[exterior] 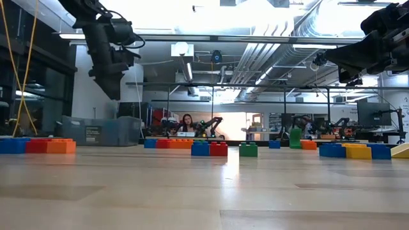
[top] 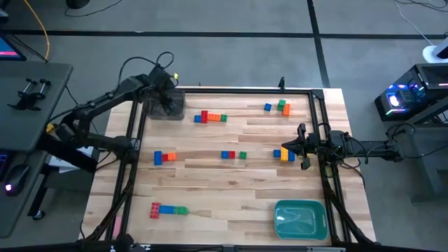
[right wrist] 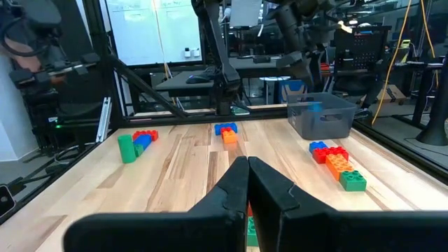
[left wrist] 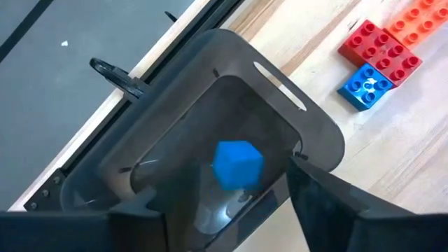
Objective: Sort blocks by size
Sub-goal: Put the right blue block into the black bin, then put the top orange game piece into the blue bin
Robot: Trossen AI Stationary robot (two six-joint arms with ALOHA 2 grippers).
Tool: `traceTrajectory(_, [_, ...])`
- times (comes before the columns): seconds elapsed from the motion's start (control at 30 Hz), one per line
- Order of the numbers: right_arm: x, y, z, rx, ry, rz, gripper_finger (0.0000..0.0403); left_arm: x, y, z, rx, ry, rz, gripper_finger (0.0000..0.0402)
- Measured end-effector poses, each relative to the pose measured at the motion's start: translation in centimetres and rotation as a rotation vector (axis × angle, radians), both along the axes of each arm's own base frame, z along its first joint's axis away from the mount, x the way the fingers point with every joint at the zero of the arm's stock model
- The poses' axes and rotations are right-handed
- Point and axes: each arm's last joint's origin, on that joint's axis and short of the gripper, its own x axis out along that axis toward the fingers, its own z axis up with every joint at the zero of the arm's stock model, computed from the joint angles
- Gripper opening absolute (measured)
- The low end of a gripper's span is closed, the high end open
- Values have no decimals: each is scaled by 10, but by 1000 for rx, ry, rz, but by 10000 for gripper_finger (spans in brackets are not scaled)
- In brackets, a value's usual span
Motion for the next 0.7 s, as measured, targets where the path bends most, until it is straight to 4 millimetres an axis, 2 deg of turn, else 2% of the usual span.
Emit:
traceTrajectory(0.2, [0, 0, 0, 0, 0, 0, 2, 3, -4, 2, -40, -30, -30, 223])
traceTrajectory(0.33, [0, 0, 0, 0, 0, 0, 2, 19, -16, 16, -137, -205, -166, 224])
traceTrajectory(0.4, [0, 0, 0, 0, 0, 0, 2, 31, -31, 24, -172, -256, -270, 223])
traceTrajectory(0.5, [0, 0, 0, 0, 0, 0, 2, 45, -67, 28, -215, -218, -440, 221])
traceTrajectory(0.6, [0, 0, 0, 0, 0, 0, 2, 50, -109, 24, -272, -71, -625, 221])
traceTrajectory(0.7, [0, 0, 0, 0, 0, 0, 2, 51, -143, 13, -223, 93, -742, 221])
